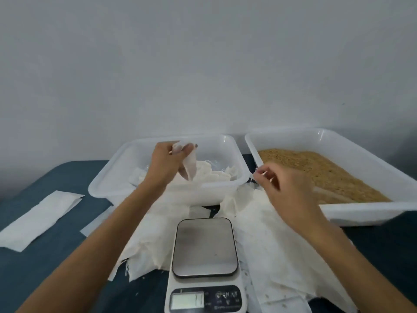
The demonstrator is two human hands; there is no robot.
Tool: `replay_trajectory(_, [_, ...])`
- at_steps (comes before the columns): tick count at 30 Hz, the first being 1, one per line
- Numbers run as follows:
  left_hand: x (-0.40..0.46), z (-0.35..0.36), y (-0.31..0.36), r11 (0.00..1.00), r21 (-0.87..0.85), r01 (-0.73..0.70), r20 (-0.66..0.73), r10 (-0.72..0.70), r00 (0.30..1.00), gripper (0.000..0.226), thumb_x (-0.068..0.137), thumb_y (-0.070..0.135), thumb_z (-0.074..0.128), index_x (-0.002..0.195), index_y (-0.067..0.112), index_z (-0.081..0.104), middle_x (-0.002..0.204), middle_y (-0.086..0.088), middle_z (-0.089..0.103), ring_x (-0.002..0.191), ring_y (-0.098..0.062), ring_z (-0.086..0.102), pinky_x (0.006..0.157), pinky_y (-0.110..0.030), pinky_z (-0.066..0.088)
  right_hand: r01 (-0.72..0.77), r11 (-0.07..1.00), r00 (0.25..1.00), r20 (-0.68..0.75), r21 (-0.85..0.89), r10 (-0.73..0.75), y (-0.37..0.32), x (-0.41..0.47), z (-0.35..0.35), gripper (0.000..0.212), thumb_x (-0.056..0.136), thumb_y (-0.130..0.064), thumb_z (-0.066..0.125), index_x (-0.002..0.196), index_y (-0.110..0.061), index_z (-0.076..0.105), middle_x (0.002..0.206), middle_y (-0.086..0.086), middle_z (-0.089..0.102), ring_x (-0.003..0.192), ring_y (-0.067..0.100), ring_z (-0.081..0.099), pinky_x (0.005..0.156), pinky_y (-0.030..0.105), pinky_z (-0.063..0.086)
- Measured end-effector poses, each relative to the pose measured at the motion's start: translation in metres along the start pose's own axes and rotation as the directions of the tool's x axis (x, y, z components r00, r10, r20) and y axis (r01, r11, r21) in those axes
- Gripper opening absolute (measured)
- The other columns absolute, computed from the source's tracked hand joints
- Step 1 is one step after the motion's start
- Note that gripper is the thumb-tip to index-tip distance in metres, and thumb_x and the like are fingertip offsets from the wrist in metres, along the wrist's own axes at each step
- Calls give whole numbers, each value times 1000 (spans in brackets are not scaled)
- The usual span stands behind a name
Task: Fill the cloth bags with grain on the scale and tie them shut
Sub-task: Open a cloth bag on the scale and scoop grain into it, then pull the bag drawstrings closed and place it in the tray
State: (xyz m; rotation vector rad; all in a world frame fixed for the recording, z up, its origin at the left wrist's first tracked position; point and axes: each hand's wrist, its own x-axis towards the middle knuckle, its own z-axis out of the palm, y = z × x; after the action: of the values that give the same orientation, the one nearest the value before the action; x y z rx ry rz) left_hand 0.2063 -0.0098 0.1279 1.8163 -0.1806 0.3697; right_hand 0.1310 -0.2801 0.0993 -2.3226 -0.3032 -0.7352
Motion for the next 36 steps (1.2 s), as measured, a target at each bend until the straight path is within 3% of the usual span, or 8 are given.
replay_trajectory(6, [91,7,-34,931,350,103,-102,-71,992,17,94,1,65,78,-4,69,71,-18,58,72,-29,64,70,-36,53,32,988,978,197,153,-63,-17,-34,45,12,99,-42,58,96,-33,65,78,-20,63,77,1,60,67,20,48])
replay_trajectory(13, [91,23,-70,662,746,75,71,-190,979,25,91,-8,58,105,-2,78,115,-21,74,113,-38,66,94,-40,54,-80,961,984,174,264,34,7,-33,50,12,100,-32,59,91,-29,66,73,-14,66,64,6,61,59,14,42])
replay_trajectory(19, [78,15,-43,614,789,17,79,-129,988,34,96,8,69,129,2,67,127,-17,66,119,-35,61,101,-42,49,-134,905,986,146,403,81,4,-32,49,21,106,-28,47,102,-24,66,74,-7,69,47,6,47,49,18,37])
replay_trajectory(22, [33,20,-18,664,730,-163,49,187,981,28,99,19,67,125,9,64,106,-8,64,92,-20,57,81,-34,43,-139,823,990,90,551,107,-3,-29,40,25,108,-30,40,104,-21,63,72,0,70,54,29,49,55,39,44])
replay_trajectory(25, [-38,36,0,716,543,-439,211,389,896,5,96,16,71,99,16,67,79,9,57,70,-4,47,68,-32,39,-117,736,992,37,667,124,-8,-26,30,28,109,-29,38,105,-15,62,70,7,68,52,27,45,53,34,42])
replay_trajectory(28, [-91,58,0,685,454,-570,494,339,801,3,96,20,74,96,17,73,88,9,63,82,-7,49,75,-34,47,-126,681,989,35,722,146,-9,-24,26,29,110,-26,38,104,-10,61,66,9,65,49,25,40,49,33,35])
replay_trajectory(33, [-103,90,-10,636,449,-628,744,123,657,44,94,30,76,136,18,68,133,-1,63,118,-21,52,101,-35,41,-120,626,987,27,771,157,-9,-22,23,30,110,-27,39,102,-9,62,62,10,61,43,21,36,42,29,31])
replay_trajectory(36, [-98,97,-16,472,464,-749,789,163,592,42,97,30,71,139,23,67,135,0,63,121,-23,53,100,-41,41,-122,604,987,30,787,160,-9,-22,23,30,109,-28,40,102,-11,62,62,9,61,41,21,36,40,26,30])
